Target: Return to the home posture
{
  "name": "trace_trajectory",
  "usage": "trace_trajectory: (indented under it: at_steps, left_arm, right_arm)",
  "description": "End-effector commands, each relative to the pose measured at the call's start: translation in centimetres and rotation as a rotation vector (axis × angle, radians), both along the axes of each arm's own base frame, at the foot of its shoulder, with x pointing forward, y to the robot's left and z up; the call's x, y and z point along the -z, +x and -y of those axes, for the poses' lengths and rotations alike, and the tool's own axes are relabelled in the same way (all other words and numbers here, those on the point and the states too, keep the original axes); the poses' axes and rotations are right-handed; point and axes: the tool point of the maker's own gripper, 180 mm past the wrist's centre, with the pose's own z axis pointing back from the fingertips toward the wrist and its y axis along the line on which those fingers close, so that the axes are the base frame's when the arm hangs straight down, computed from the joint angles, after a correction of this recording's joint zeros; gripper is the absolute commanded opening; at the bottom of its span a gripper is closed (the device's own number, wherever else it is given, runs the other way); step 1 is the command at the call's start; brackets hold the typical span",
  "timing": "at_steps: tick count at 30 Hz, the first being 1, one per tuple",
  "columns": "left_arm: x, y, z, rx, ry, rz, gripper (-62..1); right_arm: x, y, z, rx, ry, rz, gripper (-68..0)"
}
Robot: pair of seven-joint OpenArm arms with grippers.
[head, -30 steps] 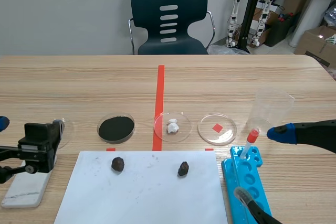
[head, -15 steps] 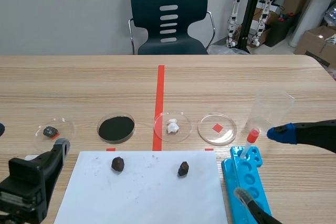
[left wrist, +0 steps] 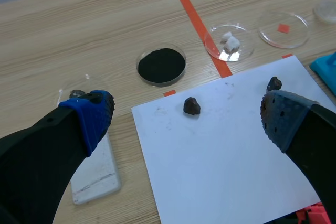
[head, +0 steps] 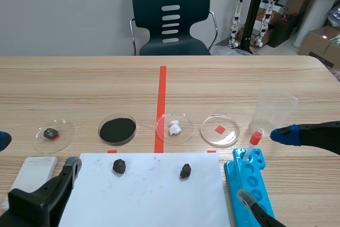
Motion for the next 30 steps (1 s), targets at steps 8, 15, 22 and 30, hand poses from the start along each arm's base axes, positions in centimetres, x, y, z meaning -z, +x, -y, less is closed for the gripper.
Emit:
trace_trajectory:
  at_steps: [8,15,22,30]
  left_arm:
    - [-0.75,-0.19,1.66,0.096,0.003,0.027,-1.9]
    - [-0.73,-0.26,1.83,0.105,-0.002,0.025,-1.9]
    - [-0.73,-0.27,1.83,0.105,-0.002,0.025,-1.9]
    - [-0.73,-0.26,1.81,0.105,-0.001,0.025,-1.9]
  right_arm:
    - [-0.44,0.12,-0.15,0.001,0.019,0.009,-14.6]
    - [-0.44,0.12,-0.15,0.001,0.019,0.009,-14.6]
    - [-0.44,0.12,-0.15,0.001,0.019,0.009,-14.6]
    - [-0.44,0.12,-0.15,0.001,0.019,0.009,-14.6]
